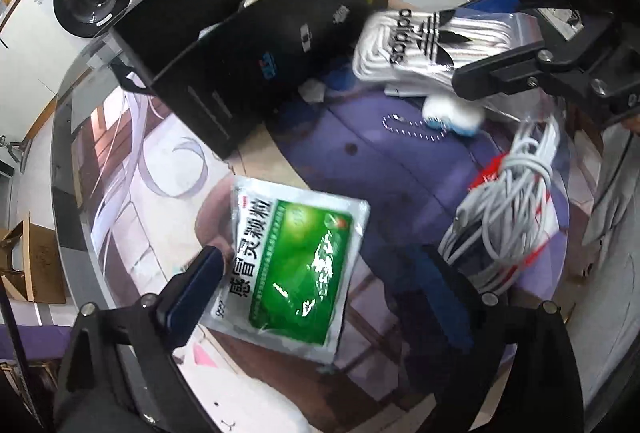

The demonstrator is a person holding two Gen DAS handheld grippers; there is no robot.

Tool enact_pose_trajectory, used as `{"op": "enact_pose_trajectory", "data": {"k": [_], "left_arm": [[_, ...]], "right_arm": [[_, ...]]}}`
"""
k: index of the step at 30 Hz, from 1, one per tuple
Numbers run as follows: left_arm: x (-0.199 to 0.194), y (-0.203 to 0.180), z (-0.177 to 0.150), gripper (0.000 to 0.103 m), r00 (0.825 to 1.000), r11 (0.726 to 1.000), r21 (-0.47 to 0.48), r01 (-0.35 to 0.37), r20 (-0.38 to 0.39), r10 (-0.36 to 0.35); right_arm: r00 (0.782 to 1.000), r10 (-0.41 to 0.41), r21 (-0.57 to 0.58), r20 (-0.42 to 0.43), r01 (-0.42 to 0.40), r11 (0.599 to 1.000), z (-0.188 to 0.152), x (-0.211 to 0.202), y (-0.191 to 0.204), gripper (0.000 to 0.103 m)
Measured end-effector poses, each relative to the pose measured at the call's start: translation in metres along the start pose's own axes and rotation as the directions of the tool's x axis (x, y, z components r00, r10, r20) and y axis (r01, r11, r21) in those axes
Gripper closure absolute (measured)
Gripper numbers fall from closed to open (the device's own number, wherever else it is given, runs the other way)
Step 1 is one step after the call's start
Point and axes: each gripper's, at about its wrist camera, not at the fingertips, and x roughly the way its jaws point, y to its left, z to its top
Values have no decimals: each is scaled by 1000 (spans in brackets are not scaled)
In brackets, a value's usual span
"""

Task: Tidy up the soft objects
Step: 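Move the right gripper to the Adidas lace bag and grasp it, then grasp the green sachet with the left gripper while the right holds the lace bag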

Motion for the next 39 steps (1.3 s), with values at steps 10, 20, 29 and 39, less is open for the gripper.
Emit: {"op": "enact_pose_trajectory", "data": {"k": [10,20,29,39], "left_arm": [[-10,-7,-11,48,999,994,-105,32,17,-31],[-9,-18,0,29,997,986,-153,-74,12,76],[-13,-27,9,69,998,989,-139,-51,18,54],[-19,-14,9,78,997,986,-155,-66,39,73]], "right_arm": [[999,-36,-37,-31,35,999,2,4,3,44],[993,-93,-94,-67,87,992,12,27,19,37],[995,-91,-110,-51,85,990,8,28,20,57],[997,-82,-141,10,82,987,6,11,23,63]]}}
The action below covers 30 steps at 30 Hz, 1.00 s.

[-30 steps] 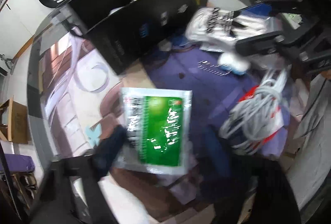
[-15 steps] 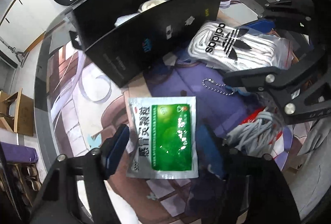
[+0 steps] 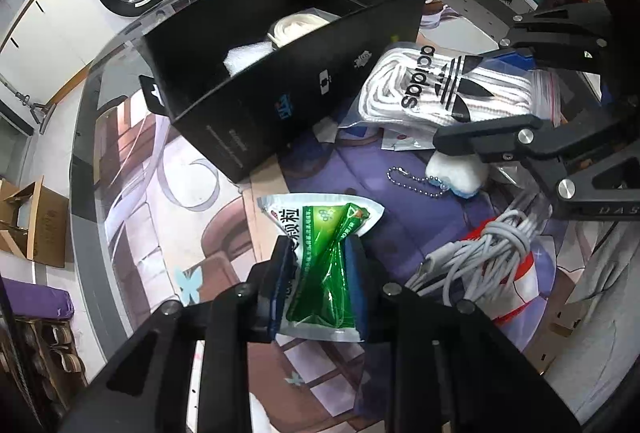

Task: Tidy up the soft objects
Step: 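Grasp the green sachet with the left gripper while the right holds the lace bag, then lift the green sachet with the left gripper while the right lifts the lace bag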

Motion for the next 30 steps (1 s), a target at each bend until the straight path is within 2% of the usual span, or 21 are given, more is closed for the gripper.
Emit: {"op": "enact_pose_trajectory", "data": {"k": [6,8,12,17,19,21,24,26,30], "left_arm": [[-17,2,0,79,999,1000,-1,12,44,-12],[-24,2,0,79,997,1000,4,-9,80,8],[-37,7,0,79,992,1000,-9,2,129,-1],[-55,10,-1,79,974,1000,-27,-7,226,13],[-66,11,1,79,961,999,-42,2,275,9],[-76,14,2,79,944,998,-49,-27,327,42],[-90,22,1,79,916,995,-96,-30,395,66],[-100,28,0,79,890,992,-126,-29,448,83],[-118,35,-6,79,825,984,-175,-44,550,134]], "right_arm": [[1000,10,2,8,-10,1000,0,-5,-3,63],[1000,12,-1,12,-12,1000,0,-7,-4,63],[999,17,5,31,-17,1000,1,-12,-3,63],[995,27,26,93,-30,999,4,-28,-4,63],[990,23,26,136,-27,999,5,-38,-2,63],[981,9,39,193,-17,999,7,-49,-2,63],[964,-8,59,267,-8,998,9,-64,-3,63],[947,-13,71,320,-10,997,10,-76,-3,63],[900,-37,90,434,-2,996,10,-101,0,63]]}}
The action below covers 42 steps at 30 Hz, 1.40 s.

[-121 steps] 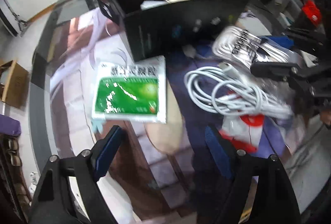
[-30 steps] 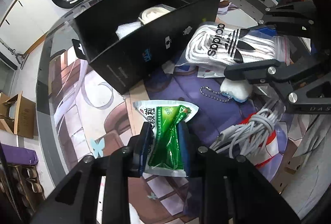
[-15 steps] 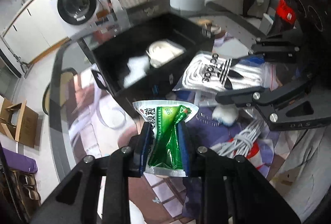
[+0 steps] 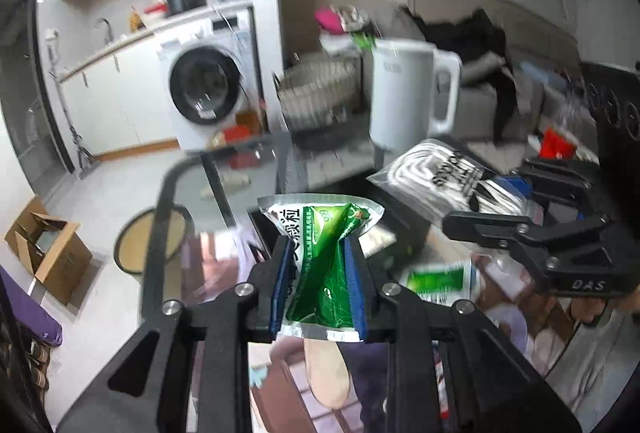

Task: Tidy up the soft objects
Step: 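Lift the green sachet with the left gripper while the right lifts the lace bag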

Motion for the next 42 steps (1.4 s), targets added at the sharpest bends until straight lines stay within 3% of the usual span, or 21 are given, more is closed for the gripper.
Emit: {"op": "enact_pose_trajectory", "data": {"k": [4,8,14,19,22,42], "left_arm": [[-13,5,4,78,996,1000,-18,-12,88,14],[-23,4,3,78,989,999,6,-38,143,37],[-49,8,5,78,959,996,-36,-76,269,83],[-64,18,4,78,934,993,-78,-93,338,114],[-63,24,3,77,937,993,-91,-78,332,104],[-50,25,13,77,935,987,-148,-60,337,107]], "right_arm": [[990,-16,-1,137,16,1000,8,-24,3,63],[963,-19,-8,270,22,1000,11,-48,12,63],[906,-49,-21,420,64,998,6,-74,28,62],[865,-73,-43,497,108,993,1,-92,40,62],[857,-74,-38,510,108,993,1,-97,41,62],[863,-90,-15,498,112,994,10,-81,35,62]]}}
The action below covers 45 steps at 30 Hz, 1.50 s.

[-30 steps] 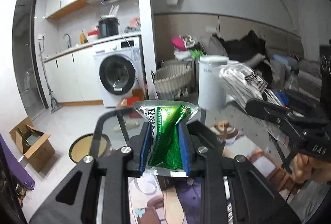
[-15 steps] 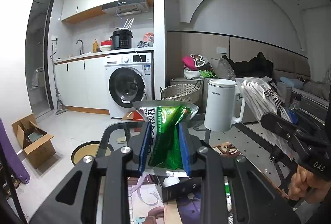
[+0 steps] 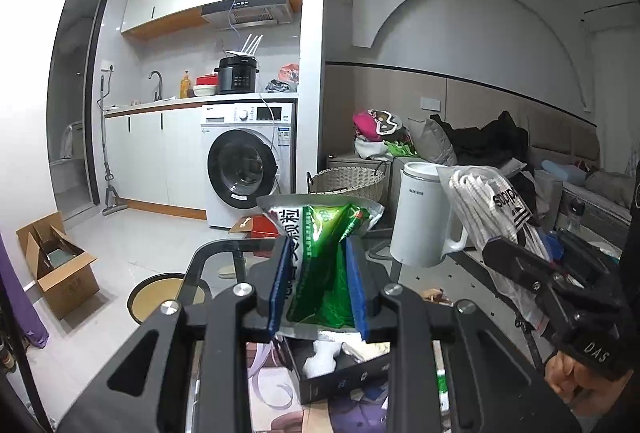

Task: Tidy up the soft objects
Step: 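Lift the green sachet with the left gripper while the right lifts the lace bag, then lower sachet and lace bag into the black box with both grippers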

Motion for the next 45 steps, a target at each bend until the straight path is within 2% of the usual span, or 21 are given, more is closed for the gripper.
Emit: {"op": "enact_pose_trajectory", "data": {"k": [14,21,32,34,36,39,42,45], "left_arm": [[52,4,22,77,1000,995,-99,-18,-12,17],[71,-2,20,77,999,996,-76,-37,-17,36],[92,-8,15,77,994,997,-62,-54,-95,48],[99,-6,12,77,989,995,-63,-75,-136,66],[108,-4,7,77,983,995,-74,-68,-175,54],[125,-7,-1,77,964,995,-56,-84,-256,67],[141,-7,-10,77,938,994,-70,-86,-341,57],[158,-9,-21,77,904,994,-72,-88,-426,50]], "right_arm": [[998,-60,15,4,60,998,8,38,-12,62],[996,-88,20,-17,89,996,6,60,-17,62],[993,-92,40,-76,95,995,3,75,-30,62],[990,-96,41,-105,100,994,1,83,-35,62],[985,-104,32,-140,110,993,-4,91,-37,62],[971,-93,15,-221,99,995,-15,108,-41,62],[944,-86,23,-318,98,995,-29,127,-47,62],[907,-71,36,-416,94,995,-46,147,-56,62]]}}
